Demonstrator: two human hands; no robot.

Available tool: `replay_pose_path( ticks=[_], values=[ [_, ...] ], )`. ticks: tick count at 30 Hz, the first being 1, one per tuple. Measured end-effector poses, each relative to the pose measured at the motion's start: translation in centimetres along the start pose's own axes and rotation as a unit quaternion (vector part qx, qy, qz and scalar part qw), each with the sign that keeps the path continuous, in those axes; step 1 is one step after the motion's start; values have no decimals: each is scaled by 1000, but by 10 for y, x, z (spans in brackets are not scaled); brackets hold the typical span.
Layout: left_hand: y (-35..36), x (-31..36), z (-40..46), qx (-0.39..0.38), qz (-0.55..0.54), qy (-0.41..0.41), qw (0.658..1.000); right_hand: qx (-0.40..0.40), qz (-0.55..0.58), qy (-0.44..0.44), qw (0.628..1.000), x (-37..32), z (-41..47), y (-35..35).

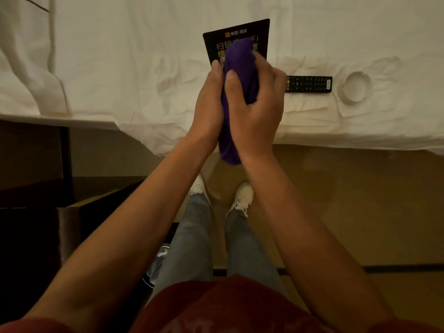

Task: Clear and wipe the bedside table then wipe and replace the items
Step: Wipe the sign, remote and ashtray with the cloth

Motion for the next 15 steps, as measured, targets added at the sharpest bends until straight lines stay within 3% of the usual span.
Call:
replay_pose_path(
  ticks=[6, 15],
  values=[
    [-8, -11, -10, 34, -165, -138, 976, -85, -21, -33, 996, 26, -51, -14],
    [10, -36, -33, -19, -48, -118, 992, 51, -41, 35, 997, 41, 21, -15]
  ],
)
Point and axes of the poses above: each hand's wrist, its own z-axis towards the middle knuckle, its own y-axis out of the palm, x = y × z, the point moved 1 cm from there along z, towards the middle knuckle, and after that the axes turned 14 degrees about -z, right-handed, at the moved point
